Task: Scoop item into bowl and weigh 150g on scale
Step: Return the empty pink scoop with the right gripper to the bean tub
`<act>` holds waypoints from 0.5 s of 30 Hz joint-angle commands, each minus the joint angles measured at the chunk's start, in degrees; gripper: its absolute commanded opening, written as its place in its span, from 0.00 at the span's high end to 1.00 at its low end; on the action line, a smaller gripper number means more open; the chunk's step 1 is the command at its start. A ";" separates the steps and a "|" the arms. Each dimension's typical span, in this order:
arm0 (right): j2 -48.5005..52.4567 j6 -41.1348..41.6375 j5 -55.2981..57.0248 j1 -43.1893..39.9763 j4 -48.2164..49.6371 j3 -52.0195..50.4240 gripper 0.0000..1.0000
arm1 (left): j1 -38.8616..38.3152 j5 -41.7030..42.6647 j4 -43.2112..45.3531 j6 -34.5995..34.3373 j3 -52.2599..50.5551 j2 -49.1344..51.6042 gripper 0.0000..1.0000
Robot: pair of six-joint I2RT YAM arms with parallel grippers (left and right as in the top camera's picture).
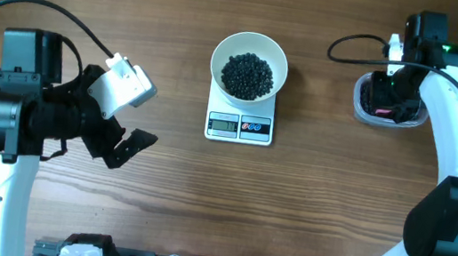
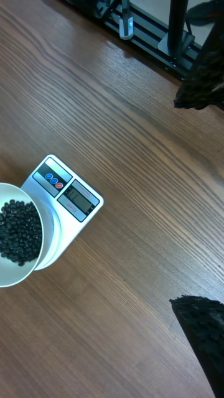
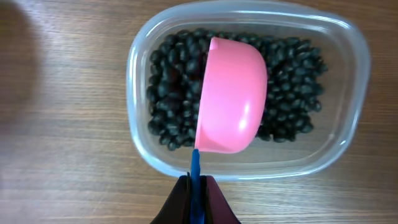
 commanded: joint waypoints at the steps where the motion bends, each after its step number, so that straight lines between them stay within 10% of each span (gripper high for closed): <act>1: 1.29 0.57 -4.42 -0.39 0.26 -0.83 0.96 | -0.22 -0.11 -0.04 -0.55 -0.31 0.15 0.00; 15: 1.29 0.63 -8.26 -1.07 1.16 -0.83 0.96 | -0.22 -0.11 -0.04 -0.55 -0.31 0.15 0.00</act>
